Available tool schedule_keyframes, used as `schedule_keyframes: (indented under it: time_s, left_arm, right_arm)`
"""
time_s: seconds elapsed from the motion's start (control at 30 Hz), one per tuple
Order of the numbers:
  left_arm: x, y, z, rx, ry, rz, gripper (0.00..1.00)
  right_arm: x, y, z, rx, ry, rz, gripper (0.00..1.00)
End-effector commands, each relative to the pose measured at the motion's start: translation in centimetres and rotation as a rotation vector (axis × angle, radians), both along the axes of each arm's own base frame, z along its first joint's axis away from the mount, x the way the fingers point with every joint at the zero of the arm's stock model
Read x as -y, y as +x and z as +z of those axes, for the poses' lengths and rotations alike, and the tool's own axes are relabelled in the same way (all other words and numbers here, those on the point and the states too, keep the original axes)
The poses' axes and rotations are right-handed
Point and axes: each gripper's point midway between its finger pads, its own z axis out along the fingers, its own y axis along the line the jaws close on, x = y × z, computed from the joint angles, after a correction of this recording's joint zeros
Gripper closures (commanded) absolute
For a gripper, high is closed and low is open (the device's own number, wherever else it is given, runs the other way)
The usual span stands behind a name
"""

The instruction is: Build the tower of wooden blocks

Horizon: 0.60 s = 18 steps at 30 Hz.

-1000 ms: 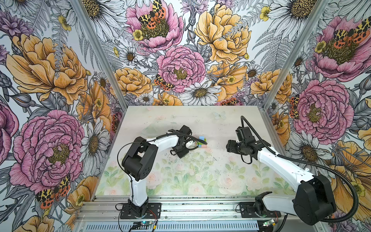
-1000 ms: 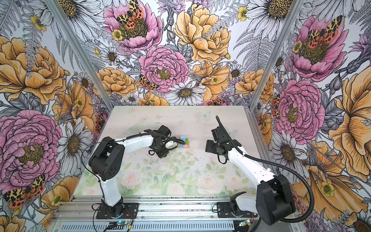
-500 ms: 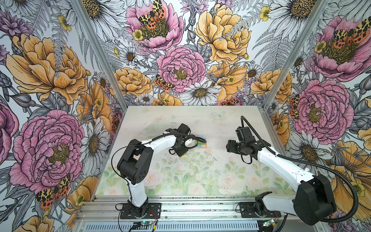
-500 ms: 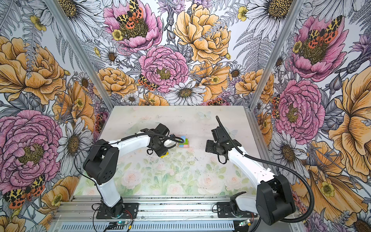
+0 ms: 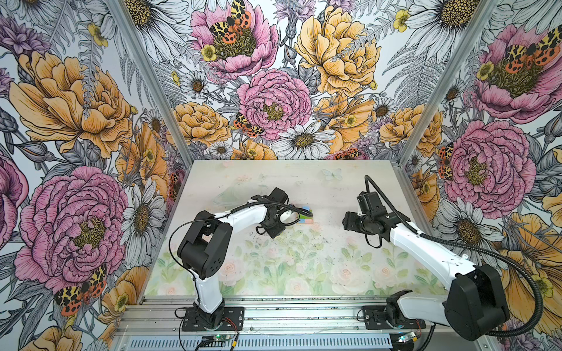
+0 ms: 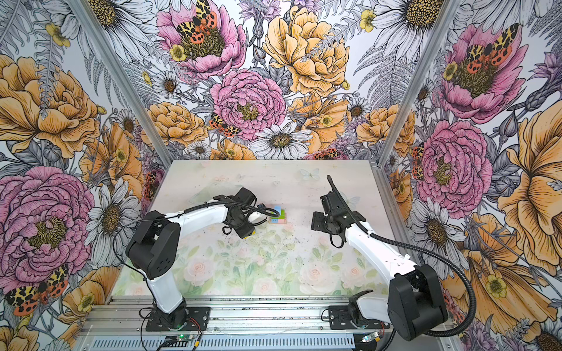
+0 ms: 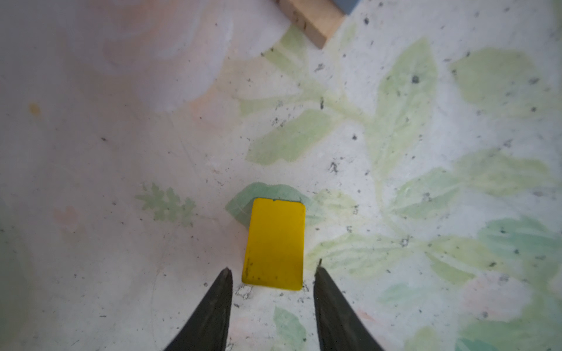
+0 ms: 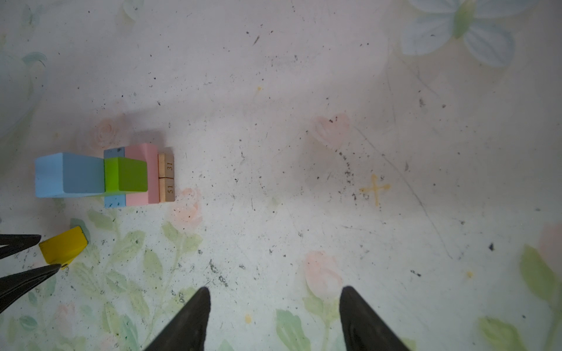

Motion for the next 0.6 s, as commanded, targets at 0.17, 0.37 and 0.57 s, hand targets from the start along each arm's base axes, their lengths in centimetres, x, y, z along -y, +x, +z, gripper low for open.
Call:
schedule_keyframes:
  time_s: [0.17, 0.37, 0.57]
  left_arm:
    - [-0.19, -0.32, -1.57, -0.048, -0.006, 0.016, 0.55]
    - [-0.25, -0.28, -1.60, -0.051, -0.008, 0.019, 0.55]
    - [-0.02, -0.06, -1.34, -0.045, -0.021, 0.022, 0.56]
  right_arm:
    - [-0.02, 0.41, 0.82, 0.027, 0.020, -0.012, 0.31]
    - [-0.02, 0.41, 0.76, 0.026, 0.020, -0.012, 0.31]
    - [0.00, 0.42, 0.75, 0.025, 0.020, -0.013, 0.31]
